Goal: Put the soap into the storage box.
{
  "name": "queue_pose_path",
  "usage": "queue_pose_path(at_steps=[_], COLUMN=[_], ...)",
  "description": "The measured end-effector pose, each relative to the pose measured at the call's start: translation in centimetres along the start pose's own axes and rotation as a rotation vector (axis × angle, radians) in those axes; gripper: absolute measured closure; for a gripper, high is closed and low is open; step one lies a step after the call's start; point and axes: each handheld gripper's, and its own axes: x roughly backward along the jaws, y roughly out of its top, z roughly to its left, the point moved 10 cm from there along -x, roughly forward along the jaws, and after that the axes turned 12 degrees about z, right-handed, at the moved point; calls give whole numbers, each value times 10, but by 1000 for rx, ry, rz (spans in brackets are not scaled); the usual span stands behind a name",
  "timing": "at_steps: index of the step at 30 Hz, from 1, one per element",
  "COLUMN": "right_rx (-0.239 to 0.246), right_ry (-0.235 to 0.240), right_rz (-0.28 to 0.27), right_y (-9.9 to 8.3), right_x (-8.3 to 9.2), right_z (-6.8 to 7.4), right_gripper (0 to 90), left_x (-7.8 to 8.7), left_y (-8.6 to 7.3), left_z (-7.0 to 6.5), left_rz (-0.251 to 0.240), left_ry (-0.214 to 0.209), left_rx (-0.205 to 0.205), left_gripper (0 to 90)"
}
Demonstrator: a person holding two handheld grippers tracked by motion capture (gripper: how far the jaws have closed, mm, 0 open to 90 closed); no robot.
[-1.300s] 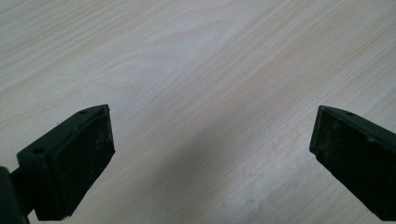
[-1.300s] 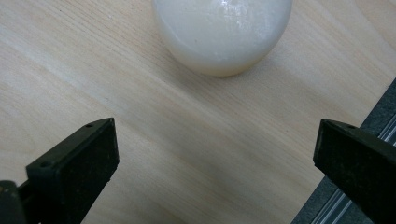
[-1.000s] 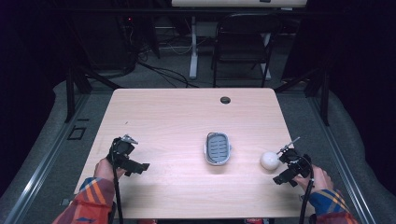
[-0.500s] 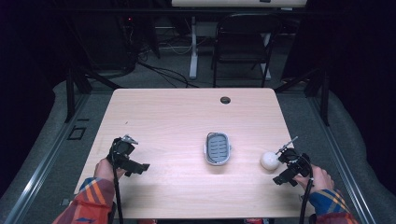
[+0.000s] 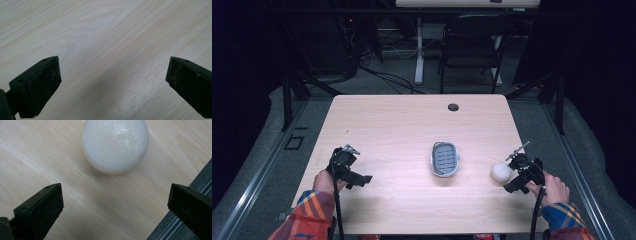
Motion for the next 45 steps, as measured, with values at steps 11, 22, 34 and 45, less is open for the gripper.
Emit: queue_pose_path(at_steps=[11,22,34,45], right_rx=[-29,-47,41,68], right_ry=[70,104,87,85], right_rz=[2,-23,87,132], right_y=[11,25,34,48], right_x=[-1,-5,-9,-15], right_z=[5,5,0,0], right_gripper=[0,0,0,0], left_x=[-1,-2,-3,-3], left_y=[1,2,3,3], left_z=[0,0,0,0], left_rz=[0,5,6,6], left_ry=[1,-1,-3,-3], left_rx=[-1,-1,1,1], left_gripper=[0,0,0,0])
